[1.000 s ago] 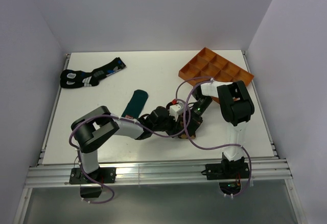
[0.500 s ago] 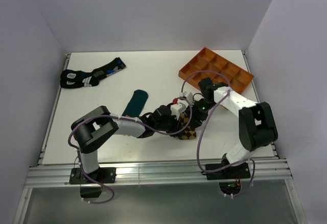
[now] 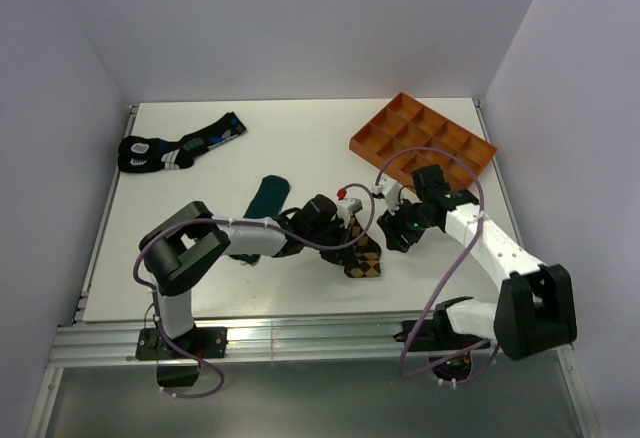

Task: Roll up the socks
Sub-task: Roll the sock at the center of the board.

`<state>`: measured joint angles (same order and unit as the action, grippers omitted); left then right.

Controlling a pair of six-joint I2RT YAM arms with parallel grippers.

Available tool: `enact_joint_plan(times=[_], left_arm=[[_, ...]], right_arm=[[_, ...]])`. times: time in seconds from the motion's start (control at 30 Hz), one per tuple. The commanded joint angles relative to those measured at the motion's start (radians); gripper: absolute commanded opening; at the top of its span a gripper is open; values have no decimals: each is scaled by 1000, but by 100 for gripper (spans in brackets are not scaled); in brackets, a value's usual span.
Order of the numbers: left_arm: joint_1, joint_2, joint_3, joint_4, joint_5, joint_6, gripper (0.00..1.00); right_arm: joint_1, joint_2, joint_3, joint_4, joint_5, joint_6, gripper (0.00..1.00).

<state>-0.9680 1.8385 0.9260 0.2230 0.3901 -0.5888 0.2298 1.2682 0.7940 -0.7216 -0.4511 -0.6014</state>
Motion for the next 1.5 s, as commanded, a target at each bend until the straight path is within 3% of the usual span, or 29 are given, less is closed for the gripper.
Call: enact_joint_plan(times=[0.0, 0.2, 0.47, 1.2, 1.43, 1.47], left_arm=[[18, 60, 72, -218, 90, 9, 0], [84, 134, 194, -353, 259, -3, 0], [107, 218, 293, -438, 332, -17, 0], [107, 271, 347, -415, 351, -69, 0], [106, 197, 255, -253, 290, -184, 23], [107, 186, 243, -234, 276, -195, 27]], right_arm=[[-3, -110, -28, 53, 5, -50, 60], [66, -194, -101, 62, -20, -132, 60], [325, -302, -220, 142, 37, -141, 60], [444, -181, -311, 324, 152, -120, 57], [444, -113, -294, 318, 126, -77, 39], [441, -104, -285, 312, 120, -66, 31]])
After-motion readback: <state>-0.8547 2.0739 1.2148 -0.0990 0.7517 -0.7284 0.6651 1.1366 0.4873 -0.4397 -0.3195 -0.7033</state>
